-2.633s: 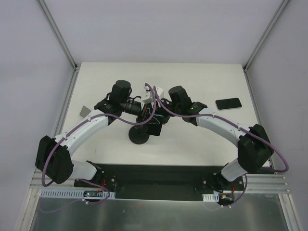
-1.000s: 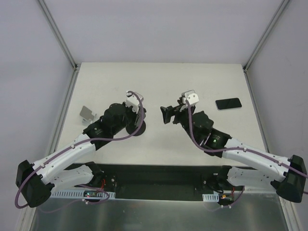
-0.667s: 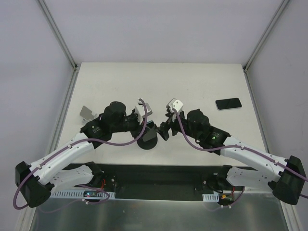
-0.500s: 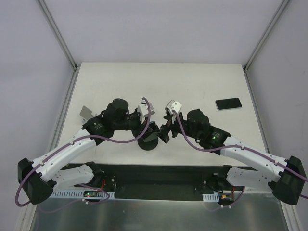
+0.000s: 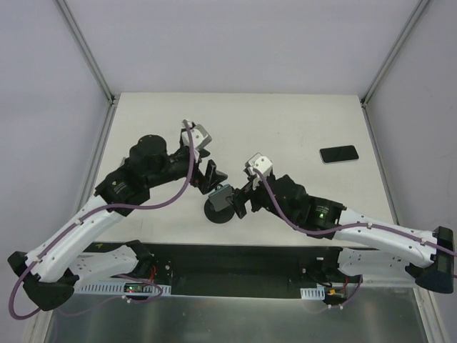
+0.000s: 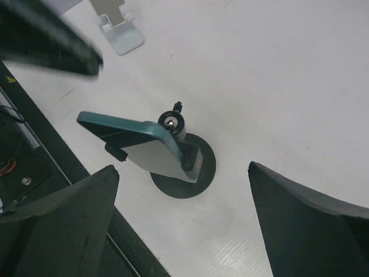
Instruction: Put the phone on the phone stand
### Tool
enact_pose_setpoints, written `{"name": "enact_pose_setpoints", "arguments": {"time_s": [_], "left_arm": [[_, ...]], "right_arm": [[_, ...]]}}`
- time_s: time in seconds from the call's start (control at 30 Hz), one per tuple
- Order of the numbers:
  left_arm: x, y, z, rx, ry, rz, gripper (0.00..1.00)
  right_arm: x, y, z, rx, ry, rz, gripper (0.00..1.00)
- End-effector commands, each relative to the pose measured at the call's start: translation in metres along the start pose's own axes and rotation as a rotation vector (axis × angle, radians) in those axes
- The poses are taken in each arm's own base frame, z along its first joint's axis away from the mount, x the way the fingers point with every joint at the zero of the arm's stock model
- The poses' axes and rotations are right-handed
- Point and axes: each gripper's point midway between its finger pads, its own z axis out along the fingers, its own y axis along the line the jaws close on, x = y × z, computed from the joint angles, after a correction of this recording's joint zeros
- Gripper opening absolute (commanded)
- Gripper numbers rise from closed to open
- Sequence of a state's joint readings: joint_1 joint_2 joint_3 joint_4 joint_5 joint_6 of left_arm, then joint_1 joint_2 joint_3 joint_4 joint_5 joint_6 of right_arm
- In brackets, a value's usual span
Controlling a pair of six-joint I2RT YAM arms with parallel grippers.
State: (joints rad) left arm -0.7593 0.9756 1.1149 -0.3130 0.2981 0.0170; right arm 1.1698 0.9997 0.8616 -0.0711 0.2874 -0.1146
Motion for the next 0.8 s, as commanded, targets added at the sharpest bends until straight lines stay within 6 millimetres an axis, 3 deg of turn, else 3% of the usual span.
{"name": "enact_pose_setpoints", "arguments": {"time_s": [0.0,0.1,0.17,0.2,0.23,0.3,0.4,0.53,0.77], "left_arm": [[-0.050,0.029,-0.043,-0.244,-0.165,-0.032,0.91],[-0.059,0.051,-0.055,-0.382,-0.198,-0.039,0.92],[-0.060,0.061,-0.059,-0.439,-0.203,-0.049,0.92],[-0.061,0.062,-0.062,-0.442,-0.207,-0.053,0.92],[-0.058,0.063,-0.063,-0.443,-0.204,-0.055,0.92],[-0.057,0.062,-0.067,-0.433,-0.217,-0.051,0.92],[-0.048,0.066,-0.071,-0.440,-0.226,-0.066,0.91],[-0.028,0.074,-0.069,-0.444,-0.225,-0.124,0.92],[-0.026,0.074,-0.069,-0.422,-0.225,-0.142,0.90]], "right_arm": [[-0.005,0.018,0.001,0.050,-0.021,-0.030,0.96],[-0.017,0.032,0.014,0.102,-0.045,-0.057,0.96],[-0.022,0.020,0.017,0.242,-0.042,-0.009,0.96],[-0.016,0.018,0.023,0.303,-0.014,-0.017,0.96],[-0.029,0.014,0.020,0.358,-0.031,0.006,0.97],[-0.029,0.023,0.025,0.366,-0.033,0.012,0.96],[-0.027,0.016,0.027,0.456,-0.037,0.056,0.96],[-0.025,0.030,0.039,0.411,-0.020,0.065,0.96],[-0.017,0.033,0.053,0.449,0.011,0.031,0.99]]}}
